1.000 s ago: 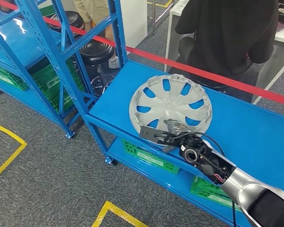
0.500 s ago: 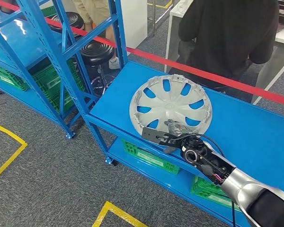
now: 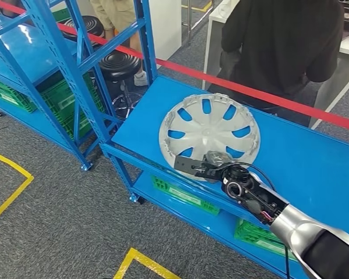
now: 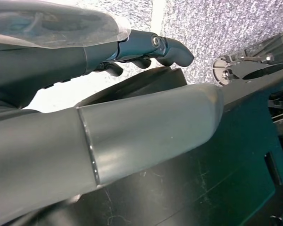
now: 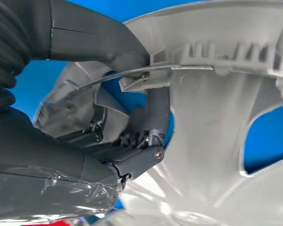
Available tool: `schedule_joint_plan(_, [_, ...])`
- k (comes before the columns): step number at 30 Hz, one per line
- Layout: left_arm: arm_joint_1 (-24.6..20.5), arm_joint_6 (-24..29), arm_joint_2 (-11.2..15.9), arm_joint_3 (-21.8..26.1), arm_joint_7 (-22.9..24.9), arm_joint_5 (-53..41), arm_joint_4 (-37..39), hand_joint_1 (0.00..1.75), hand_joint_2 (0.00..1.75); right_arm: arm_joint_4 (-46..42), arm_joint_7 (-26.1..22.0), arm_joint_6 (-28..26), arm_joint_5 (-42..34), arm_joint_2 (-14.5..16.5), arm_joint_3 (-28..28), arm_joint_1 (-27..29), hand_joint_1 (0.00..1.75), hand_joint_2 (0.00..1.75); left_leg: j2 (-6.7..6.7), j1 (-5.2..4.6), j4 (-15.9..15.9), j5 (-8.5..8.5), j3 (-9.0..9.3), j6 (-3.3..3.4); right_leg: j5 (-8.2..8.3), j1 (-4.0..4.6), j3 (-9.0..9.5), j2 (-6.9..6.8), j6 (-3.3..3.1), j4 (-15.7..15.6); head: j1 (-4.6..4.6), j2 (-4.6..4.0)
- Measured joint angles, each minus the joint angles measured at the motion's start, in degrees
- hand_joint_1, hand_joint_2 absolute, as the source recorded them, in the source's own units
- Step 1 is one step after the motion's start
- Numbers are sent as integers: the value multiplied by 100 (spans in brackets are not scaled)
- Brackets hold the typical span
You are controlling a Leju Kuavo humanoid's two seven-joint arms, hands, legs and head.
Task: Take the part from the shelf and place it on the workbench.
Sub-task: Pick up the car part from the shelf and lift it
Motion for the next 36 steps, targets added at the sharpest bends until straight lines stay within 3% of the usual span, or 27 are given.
schedule_joint_plan(1, [0, 0, -1, 10, -10, 4, 0, 0, 0, 11, -3, -2, -1, 7, 1, 0, 155, 175, -1, 0, 0, 0, 0, 0, 0, 0, 0, -1, 0, 0, 0, 0])
schedule_joint_plan(5, [1, -1, -3, 66, -18, 14, 0, 0, 175, 44, -7, -12, 0, 33, 2, -8, 151, 175, -3, 0, 0, 0, -1, 0, -1, 0, 2, -3, 0, 0, -2, -1])
schedule_joint_plan(14, [0, 3, -5, 148, -32, 35, 0, 0, 175, 117, -32, -36, 4, 67, 2, -41, 164, 175, -4, -1, 0, -3, 0, 2, -6, 0, 3, -3, 5, -1, -2, 0])
schedule_joint_plan(23, [-3, 127, -2, 300, -183, 129, 0, 0, 175, 124, -132, -199, -47, 74, -13, -34, 164, 175, -5, -3, 0, -3, -1, 3, -6, -1, 4, -4, 5, -1, -2, 0])
schedule_joint_plan(31, [37, 131, 6, 413, -246, 159, 0, 0, 175, -358, -1863, -1857, -1416, 146, -473, 143, 164, 175, -3, -6, 1, -3, -3, 3, -5, -3, 7, -2, 6, -1, -1, 0])
schedule_joint_plan(36, [49, 139, 15, 431, -248, 150, 0, 0, 175, -1193, -2409, -2154, -2393, 212, -869, 174, 164, 175, 1, -7, 1, -3, -2, 3, -5, -5, 3, 7, 6, -1, -1, -1])
